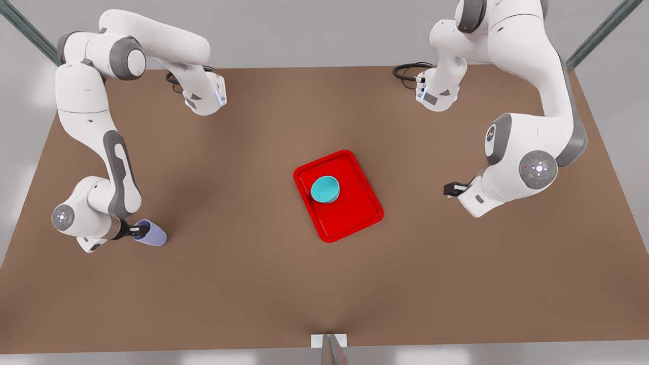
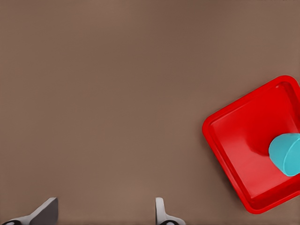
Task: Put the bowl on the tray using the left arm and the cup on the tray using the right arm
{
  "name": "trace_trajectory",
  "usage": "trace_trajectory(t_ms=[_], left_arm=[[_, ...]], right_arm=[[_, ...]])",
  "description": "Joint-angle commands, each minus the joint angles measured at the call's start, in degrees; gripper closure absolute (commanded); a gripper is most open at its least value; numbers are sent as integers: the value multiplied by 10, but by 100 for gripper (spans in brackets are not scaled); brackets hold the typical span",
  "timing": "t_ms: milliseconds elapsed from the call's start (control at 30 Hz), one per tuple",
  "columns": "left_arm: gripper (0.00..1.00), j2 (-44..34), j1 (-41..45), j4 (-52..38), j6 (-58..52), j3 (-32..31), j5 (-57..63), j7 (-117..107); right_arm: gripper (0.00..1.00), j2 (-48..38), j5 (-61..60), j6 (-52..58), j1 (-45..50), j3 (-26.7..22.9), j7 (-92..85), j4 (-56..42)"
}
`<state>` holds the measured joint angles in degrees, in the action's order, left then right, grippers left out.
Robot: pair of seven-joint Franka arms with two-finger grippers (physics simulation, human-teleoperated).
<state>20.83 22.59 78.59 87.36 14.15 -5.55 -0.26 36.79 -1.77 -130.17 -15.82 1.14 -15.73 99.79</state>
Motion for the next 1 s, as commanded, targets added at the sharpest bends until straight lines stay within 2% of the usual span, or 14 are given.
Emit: trace_trajectory(t_ms=[0,33,100,200,233,600,700,800,867,967], left_arm=[[0,1,0,0,0,0,-2,0],[0,2,0,-1,0,0,-2,0],[0,2,0,-1,0,-1,-2,-1],[0,2,0,-1,0,0,-2,-1],[0,2,0,-1,0,0,-2,-1],[0,2,0,-1,0,0,-2,-2],[0,3,0,-1,0,0,-2,-2],[0,3,0,-1,0,0,-2,-2],[0,3,0,-1,0,-1,-2,-2],[0,4,0,-1,0,-1,-2,-3]], right_arm=[[18,1,0,1,0,0,0,-3],[50,1,0,3,3,1,2,-6],[72,-3,0,23,6,3,5,-7],[74,-19,0,50,7,12,6,-2],[79,-27,0,50,7,12,4,8],[79,-43,0,74,7,23,8,5],[79,-62,0,80,12,44,26,2],[79,-88,1,116,48,49,100,1],[79,-103,1,119,59,74,143,0],[79,-131,0,165,153,77,284,-20]])
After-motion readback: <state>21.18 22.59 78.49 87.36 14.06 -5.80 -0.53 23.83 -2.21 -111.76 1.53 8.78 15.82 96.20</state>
